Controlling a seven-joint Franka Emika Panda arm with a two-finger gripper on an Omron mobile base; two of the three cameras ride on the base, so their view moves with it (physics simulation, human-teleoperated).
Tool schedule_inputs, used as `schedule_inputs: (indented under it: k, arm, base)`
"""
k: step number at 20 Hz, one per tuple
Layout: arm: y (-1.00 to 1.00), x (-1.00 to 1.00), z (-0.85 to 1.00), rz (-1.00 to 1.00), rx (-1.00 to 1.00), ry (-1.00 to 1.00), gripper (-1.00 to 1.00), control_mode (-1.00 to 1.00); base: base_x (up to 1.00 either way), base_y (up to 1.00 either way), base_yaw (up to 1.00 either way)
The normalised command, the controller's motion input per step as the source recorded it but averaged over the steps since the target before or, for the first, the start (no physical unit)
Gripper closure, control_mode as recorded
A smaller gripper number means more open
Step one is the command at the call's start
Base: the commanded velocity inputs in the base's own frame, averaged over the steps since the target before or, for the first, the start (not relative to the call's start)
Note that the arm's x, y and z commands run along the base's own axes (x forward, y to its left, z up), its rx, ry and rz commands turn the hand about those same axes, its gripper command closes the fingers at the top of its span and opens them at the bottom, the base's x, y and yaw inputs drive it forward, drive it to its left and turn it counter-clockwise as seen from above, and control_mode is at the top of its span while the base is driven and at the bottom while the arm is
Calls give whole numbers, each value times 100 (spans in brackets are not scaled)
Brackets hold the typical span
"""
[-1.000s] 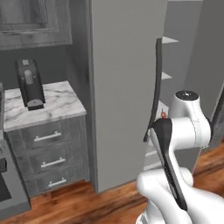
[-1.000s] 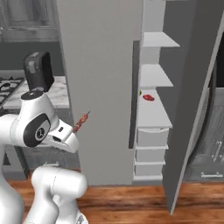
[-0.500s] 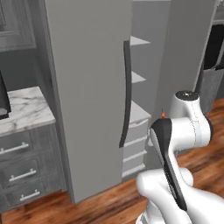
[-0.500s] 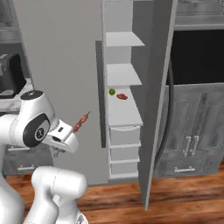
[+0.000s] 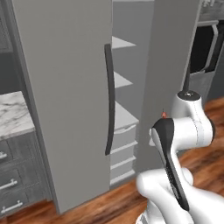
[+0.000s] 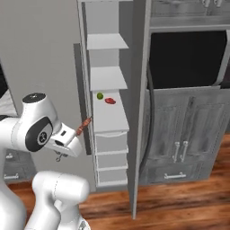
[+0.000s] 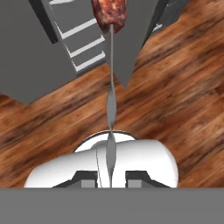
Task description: Store the kebab skewer in the freezer for long-term storage. Close the freezer door after placing the cooked food.
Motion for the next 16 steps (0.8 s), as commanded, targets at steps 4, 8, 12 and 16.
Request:
schedule_inputs:
  k: [4,8,12,16]
  arm:
    - [0,0,0,0,0,0,100,100]
    - [0,0,0,0,0,0,100,100]
    - [0,0,0,0,0,0,100,100]
    - [0,0,0,0,0,0,100,100]
  base:
    - [52,0,0]
    - [51,0,0]
    - [61,-6,0]
    - [71,-20,9]
